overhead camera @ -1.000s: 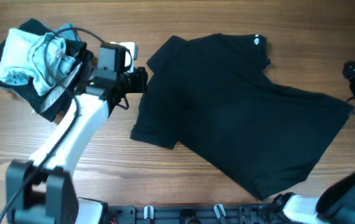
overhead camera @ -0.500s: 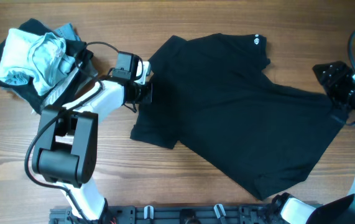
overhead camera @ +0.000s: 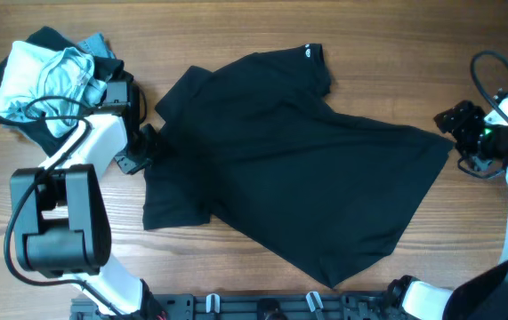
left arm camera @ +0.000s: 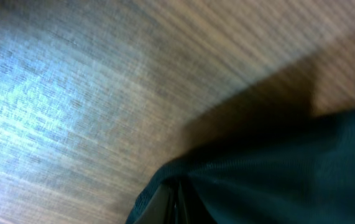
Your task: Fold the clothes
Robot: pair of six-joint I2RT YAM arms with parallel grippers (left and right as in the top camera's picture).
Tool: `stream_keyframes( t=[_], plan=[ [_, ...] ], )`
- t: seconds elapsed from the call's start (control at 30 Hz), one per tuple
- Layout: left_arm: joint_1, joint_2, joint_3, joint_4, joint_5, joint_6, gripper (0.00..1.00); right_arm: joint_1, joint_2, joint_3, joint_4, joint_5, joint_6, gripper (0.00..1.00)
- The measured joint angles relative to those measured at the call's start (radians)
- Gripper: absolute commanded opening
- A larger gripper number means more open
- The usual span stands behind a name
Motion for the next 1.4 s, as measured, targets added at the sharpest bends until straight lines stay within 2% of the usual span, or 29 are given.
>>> stream_keyframes(
  t=[0.03,0.1,0.2,0.27,0.4,0.43,0.5,0.53,0.6,0.67,0.73,0.93,0.97,1.03,1.07,1.1,1.23,1.33,1.4],
  plan=[
    [-0.004,-0.008,-0.007,-0.003,0.000,0.007,0.06,0.006,0.020,0.000,-0.018,0.005,0.001,0.77],
    [-0.017,-0.028,-0.023,-0.019,-0.005,0.028,0.17,0.017,0.061,-0.001,-0.040,0.014,0.002,0.77],
    [-0.063,-0.066,-0.042,-0.044,-0.007,0.066,0.42,0.034,0.153,-0.008,-0.045,0.041,0.027,0.77],
    [-0.096,-0.119,-0.042,-0.044,-0.006,0.079,0.52,0.035,0.214,-0.021,-0.045,0.069,0.047,0.74],
    [-0.126,-0.270,-0.035,-0.044,-0.006,0.094,0.55,0.035,0.343,-0.033,-0.027,0.108,0.066,0.44],
    [-0.127,-0.305,-0.031,-0.042,-0.006,0.098,0.55,0.035,0.370,-0.034,-0.020,0.113,0.074,0.33],
    [-0.127,-0.358,-0.024,-0.040,-0.007,0.114,0.52,0.034,0.409,-0.034,-0.014,0.131,0.081,0.22],
    [-0.127,-0.373,-0.023,-0.037,-0.006,0.120,0.51,0.032,0.411,-0.034,-0.014,0.140,0.093,0.18],
    [-0.127,-0.389,-0.023,-0.036,-0.006,0.128,0.49,0.032,0.418,-0.032,-0.021,0.175,0.122,0.18],
    [-0.127,-0.391,-0.023,-0.030,-0.006,0.135,0.48,0.032,0.424,-0.029,-0.020,0.203,0.154,0.10],
    [-0.127,-0.391,-0.023,-0.022,-0.006,0.138,0.48,0.029,0.434,-0.016,-0.006,0.264,0.188,0.07],
    [-0.127,-0.391,-0.023,0.027,0.036,0.180,0.54,-0.154,0.474,0.053,0.161,0.290,0.209,0.08],
    [-0.127,-0.391,-0.023,0.047,0.060,0.199,0.55,-0.183,0.494,0.083,0.167,0.306,0.191,0.13],
    [-0.127,-0.391,-0.023,0.072,0.085,0.214,0.56,-0.209,0.520,0.132,0.155,0.325,0.146,0.32],
    [-0.127,-0.391,-0.023,0.088,0.097,0.222,0.58,-0.218,0.533,0.160,0.148,0.332,0.121,0.47],
    [-0.127,-0.391,-0.023,0.104,0.103,0.226,0.59,-0.223,0.542,0.195,0.136,0.332,0.088,0.54],
    [-0.137,-0.391,-0.023,0.169,0.126,0.257,0.59,-0.222,0.544,0.354,0.049,0.259,0.008,0.59],
    [-0.185,-0.385,-0.023,0.260,0.156,0.325,0.47,-0.222,0.510,0.428,-0.008,0.126,-0.027,0.61],
    [-0.222,-0.356,-0.021,0.324,0.164,0.372,0.36,-0.222,0.462,0.433,-0.050,0.032,-0.041,0.61]
  ],
)
